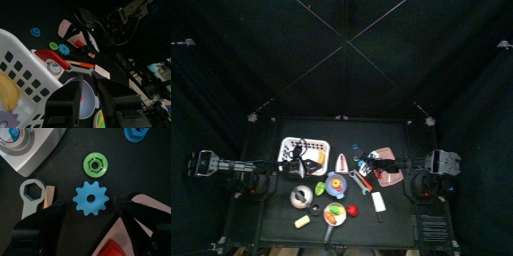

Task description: Place blue gear to left of plate

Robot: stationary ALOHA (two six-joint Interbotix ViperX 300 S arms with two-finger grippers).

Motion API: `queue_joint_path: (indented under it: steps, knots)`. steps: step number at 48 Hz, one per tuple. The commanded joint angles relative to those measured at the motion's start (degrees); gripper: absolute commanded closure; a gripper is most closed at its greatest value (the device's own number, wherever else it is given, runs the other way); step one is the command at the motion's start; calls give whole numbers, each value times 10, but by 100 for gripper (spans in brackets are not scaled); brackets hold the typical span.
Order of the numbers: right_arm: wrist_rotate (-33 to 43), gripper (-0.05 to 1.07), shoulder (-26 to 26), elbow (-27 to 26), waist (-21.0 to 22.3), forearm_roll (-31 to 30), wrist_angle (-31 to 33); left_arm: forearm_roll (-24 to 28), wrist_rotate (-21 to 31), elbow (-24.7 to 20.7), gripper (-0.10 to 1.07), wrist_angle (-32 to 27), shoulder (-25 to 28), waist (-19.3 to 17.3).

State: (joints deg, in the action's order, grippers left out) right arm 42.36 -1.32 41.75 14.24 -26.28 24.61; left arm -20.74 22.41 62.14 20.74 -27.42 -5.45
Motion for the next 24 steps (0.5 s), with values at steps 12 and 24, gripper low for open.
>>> queue_joint_path:
  steps: [12, 24]
  knots:
    - [-1, 0, 36, -15, -28, -3, 5, 1, -1, -1, 32, 6, -3, -2]
    - [0, 0, 65, -25, -76, 10, 5, 0, 0, 4, 32, 7, -3, -3]
